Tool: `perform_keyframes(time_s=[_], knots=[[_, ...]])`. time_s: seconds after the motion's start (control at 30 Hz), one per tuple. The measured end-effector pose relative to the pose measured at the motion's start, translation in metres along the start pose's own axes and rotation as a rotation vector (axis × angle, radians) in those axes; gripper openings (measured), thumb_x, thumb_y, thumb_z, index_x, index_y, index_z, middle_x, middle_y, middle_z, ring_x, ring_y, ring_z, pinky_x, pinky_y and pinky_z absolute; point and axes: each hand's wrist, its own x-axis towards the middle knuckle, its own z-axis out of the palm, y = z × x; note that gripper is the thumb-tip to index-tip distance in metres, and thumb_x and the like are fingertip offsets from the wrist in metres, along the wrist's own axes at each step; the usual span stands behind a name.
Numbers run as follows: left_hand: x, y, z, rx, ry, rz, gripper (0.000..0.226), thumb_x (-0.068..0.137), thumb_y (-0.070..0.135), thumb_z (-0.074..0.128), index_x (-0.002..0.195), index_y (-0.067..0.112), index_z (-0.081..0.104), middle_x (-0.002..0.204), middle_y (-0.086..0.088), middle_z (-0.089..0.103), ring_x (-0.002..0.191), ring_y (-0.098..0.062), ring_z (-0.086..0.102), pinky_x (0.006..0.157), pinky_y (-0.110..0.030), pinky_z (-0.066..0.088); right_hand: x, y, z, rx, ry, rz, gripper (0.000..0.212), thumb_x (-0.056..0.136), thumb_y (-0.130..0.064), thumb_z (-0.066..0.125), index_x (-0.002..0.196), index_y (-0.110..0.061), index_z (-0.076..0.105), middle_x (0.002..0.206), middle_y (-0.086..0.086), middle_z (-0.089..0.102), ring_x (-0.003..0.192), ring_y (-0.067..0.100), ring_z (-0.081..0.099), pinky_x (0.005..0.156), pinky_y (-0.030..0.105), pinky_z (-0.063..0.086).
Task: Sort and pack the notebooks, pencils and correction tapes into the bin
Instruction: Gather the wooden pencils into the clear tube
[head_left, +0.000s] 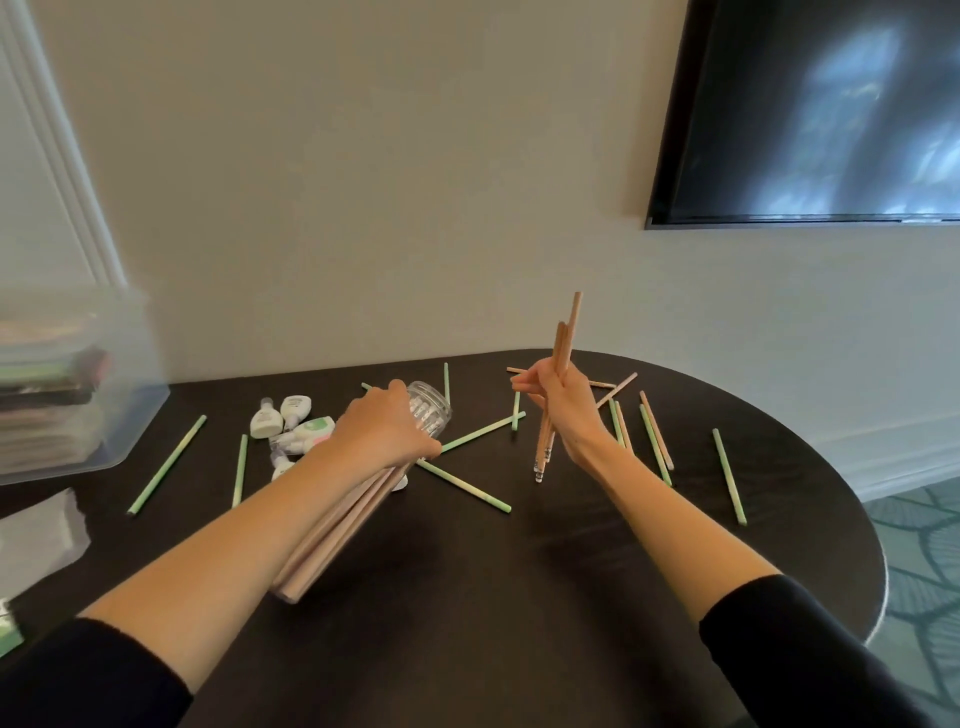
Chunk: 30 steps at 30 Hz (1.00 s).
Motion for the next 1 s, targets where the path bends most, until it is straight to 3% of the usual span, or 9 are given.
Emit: perform_keyframes(time_s=[0.13, 0.23, 0.33, 0.43, 0.53, 0.63, 0.7, 0.83, 1.0], knots=[[-0.003, -0.008, -0.001, 0.001, -0.022, -0.026, 0.074, 0.066, 0.046, 0.07, 0.124, 0.014, 0.039, 0.116, -0.009, 0.051, 0.106, -0.027, 0.052, 0.072, -0.028, 0.038, -0.011, 0.027, 0.012, -0.071, -0.036, 0.061, 0.022, 0.099, -0.022, 0.037, 0.091, -0.015, 0.056, 0.089, -0.002, 0.065, 0.092, 0.012, 0.062, 0.096, 0.032, 0.041], [-0.007, -0.013, 0.0, 0.0, -0.046, -0.017, 0.074, 0.066, 0.046, 0.07, 0.125, 0.013, 0.04, 0.117, -0.009, 0.05, 0.106, -0.026, 0.052, 0.072, -0.028, 0.038, -0.017, 0.046, 0.011, -0.099, -0.044, 0.18, 0.021, 0.1, -0.02, 0.036, 0.094, -0.013, 0.055, 0.096, 0.005, 0.064, 0.093, 0.014, 0.061, 0.095, 0.032, 0.045], [-0.009, -0.02, -0.003, -0.019, -0.085, -0.011, 0.073, 0.066, 0.046, 0.07, 0.125, 0.013, 0.041, 0.116, -0.008, 0.05, 0.1, -0.022, 0.05, 0.071, -0.027, 0.039, -0.018, 0.046, 0.01, -0.033, -0.037, 0.299, 0.021, 0.1, -0.017, 0.036, 0.108, -0.005, 0.052, 0.096, 0.009, 0.063, 0.081, 0.012, 0.062, 0.072, 0.02, 0.051], [-0.008, -0.027, -0.007, -0.078, -0.161, 0.03, 0.061, 0.066, 0.045, 0.069, 0.113, 0.014, 0.046, 0.106, -0.002, 0.052, 0.085, -0.013, 0.048, 0.065, -0.024, 0.038, -0.012, 0.033, 0.011, -0.135, -0.152, 0.328, 0.017, 0.1, -0.014, 0.036, 0.099, -0.005, 0.051, 0.084, 0.009, 0.063, 0.068, 0.012, 0.062, 0.06, 0.016, 0.053], [-0.007, -0.039, -0.013, -0.161, -0.184, 0.045, 0.04, 0.064, 0.046, 0.07, 0.082, 0.021, 0.045, 0.091, 0.003, 0.051, 0.075, -0.008, 0.048, 0.055, -0.023, 0.034, -0.01, 0.016, 0.015, -0.63, -0.377, 0.151, 0.016, 0.099, -0.009, 0.034, 0.096, -0.007, 0.05, 0.08, 0.006, 0.062, 0.063, 0.012, 0.058, 0.061, 0.021, 0.051], [-0.008, -0.056, -0.024, -0.161, -0.229, 0.06, 0.051, 0.065, 0.05, 0.07, 0.101, 0.022, 0.047, 0.102, 0.005, 0.052, 0.087, -0.011, 0.048, 0.062, -0.022, 0.035, -0.008, 0.008, 0.018, -1.136, -0.493, -0.156, 0.015, 0.095, -0.008, 0.041, 0.106, -0.01, 0.051, 0.096, 0.009, 0.061, 0.084, 0.022, 0.06, 0.079, 0.034, 0.051], [-0.009, -0.065, -0.03, -0.145, -0.268, 0.057, 0.067, 0.065, 0.052, 0.07, 0.12, 0.021, 0.047, 0.116, 0.002, 0.052, 0.094, -0.012, 0.048, 0.07, -0.024, 0.037, -0.007, 0.002, 0.021, -1.211, -0.469, -0.269, 0.016, 0.095, -0.008, 0.042, 0.107, -0.014, 0.05, 0.099, 0.009, 0.058, 0.086, 0.024, 0.057, 0.078, 0.035, 0.05], [-0.01, -0.085, -0.036, -0.189, -0.315, 0.056, 0.047, 0.064, 0.048, 0.073, 0.101, 0.024, 0.054, 0.098, 0.006, 0.057, 0.088, -0.007, 0.054, 0.069, -0.024, 0.041, -0.007, -0.005, 0.031, -1.315, -0.459, -0.5, 0.018, 0.093, -0.008, 0.044, 0.109, -0.016, 0.049, 0.103, 0.006, 0.057, 0.094, 0.021, 0.05, 0.074, 0.029, 0.039], [-0.013, -0.098, -0.037, -0.211, -0.328, 0.098, 0.058, 0.068, 0.048, 0.072, 0.116, 0.027, 0.048, 0.094, 0.014, 0.052, 0.085, -0.005, 0.051, 0.065, -0.019, 0.039, -0.008, -0.01, 0.05, -1.309, -0.498, -0.596, 0.018, 0.095, -0.01, 0.043, 0.112, -0.015, 0.049, 0.105, 0.005, 0.059, 0.094, 0.02, 0.047, 0.075, 0.03, 0.039]])
